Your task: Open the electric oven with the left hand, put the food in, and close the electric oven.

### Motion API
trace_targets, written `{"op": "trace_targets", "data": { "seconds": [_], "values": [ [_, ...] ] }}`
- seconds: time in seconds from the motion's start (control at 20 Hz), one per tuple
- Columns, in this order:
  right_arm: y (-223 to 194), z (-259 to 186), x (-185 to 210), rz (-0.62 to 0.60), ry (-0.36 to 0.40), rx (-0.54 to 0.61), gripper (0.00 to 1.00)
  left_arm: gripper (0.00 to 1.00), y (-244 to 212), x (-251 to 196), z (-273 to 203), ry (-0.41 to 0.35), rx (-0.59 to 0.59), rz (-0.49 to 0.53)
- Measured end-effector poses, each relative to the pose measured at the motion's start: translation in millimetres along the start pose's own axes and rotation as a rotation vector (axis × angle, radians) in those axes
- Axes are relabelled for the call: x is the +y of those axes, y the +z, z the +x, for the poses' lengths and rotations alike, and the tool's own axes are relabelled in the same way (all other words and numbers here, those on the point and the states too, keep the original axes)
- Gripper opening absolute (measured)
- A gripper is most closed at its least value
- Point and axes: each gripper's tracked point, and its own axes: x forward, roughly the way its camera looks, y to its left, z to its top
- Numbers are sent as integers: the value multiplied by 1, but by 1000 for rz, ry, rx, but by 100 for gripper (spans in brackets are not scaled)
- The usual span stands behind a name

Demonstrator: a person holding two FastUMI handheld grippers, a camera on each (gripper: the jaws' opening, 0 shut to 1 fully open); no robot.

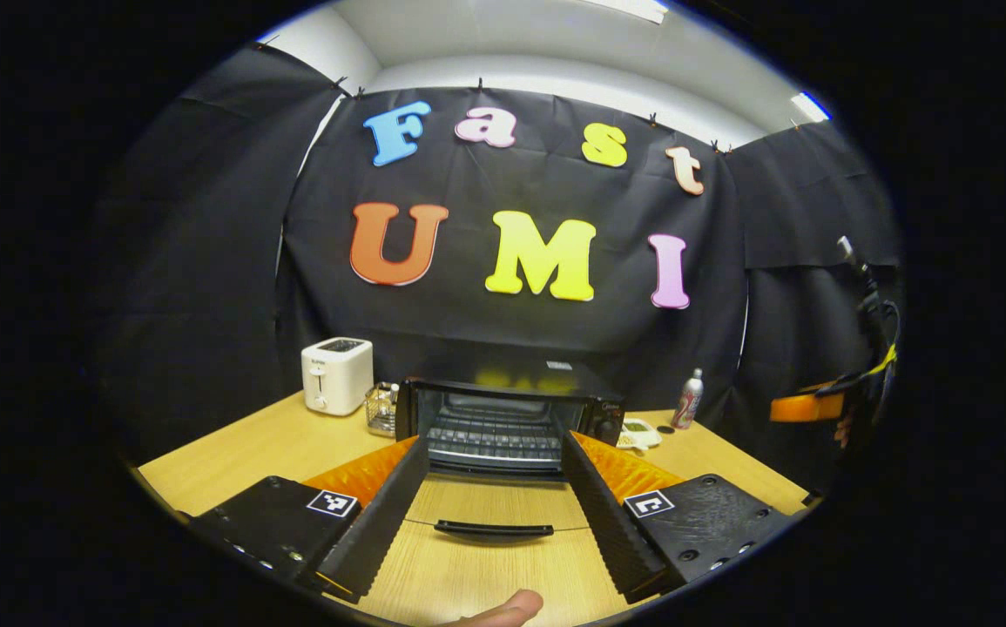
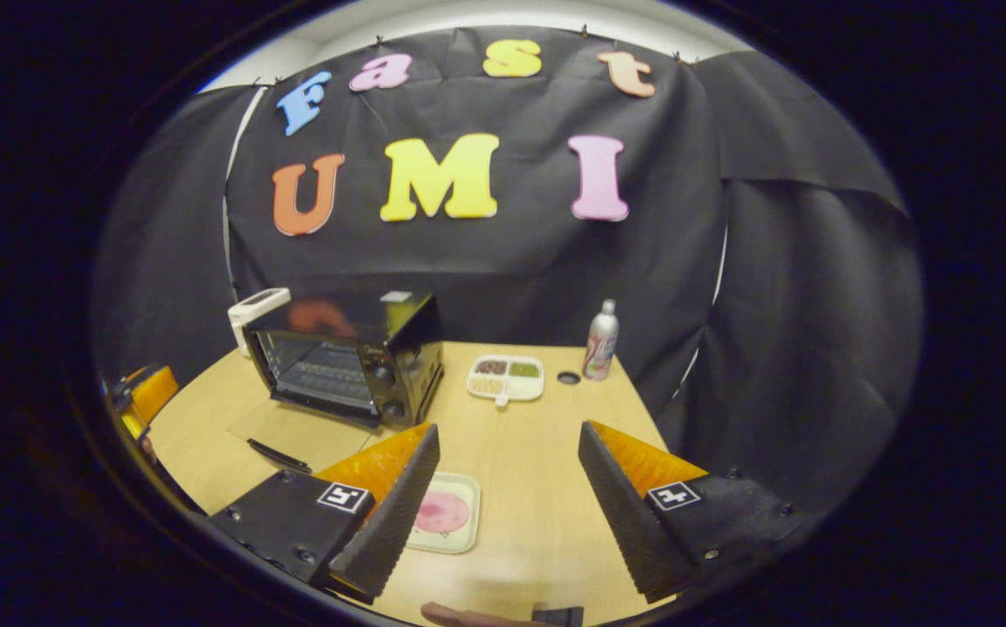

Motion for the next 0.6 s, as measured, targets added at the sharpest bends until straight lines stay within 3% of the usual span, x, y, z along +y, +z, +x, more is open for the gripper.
{"op": "trace_targets", "data": {
  "seconds": [0.25,0.35,0.45,0.6],
  "values": [
    [-50,63,0,86,66,257,100,95,30,-7,-14,-9,-51,49],
    [-73,82,8,109,117,369,89,95,33,-9,-14,-6,-63,85],
    [-94,89,15,124,168,471,89,95,33,-14,-13,-9,-60,101],
    [-108,103,12,137,172,531,81,95,30,-22,-9,-13,-46,113]
  ]
}}
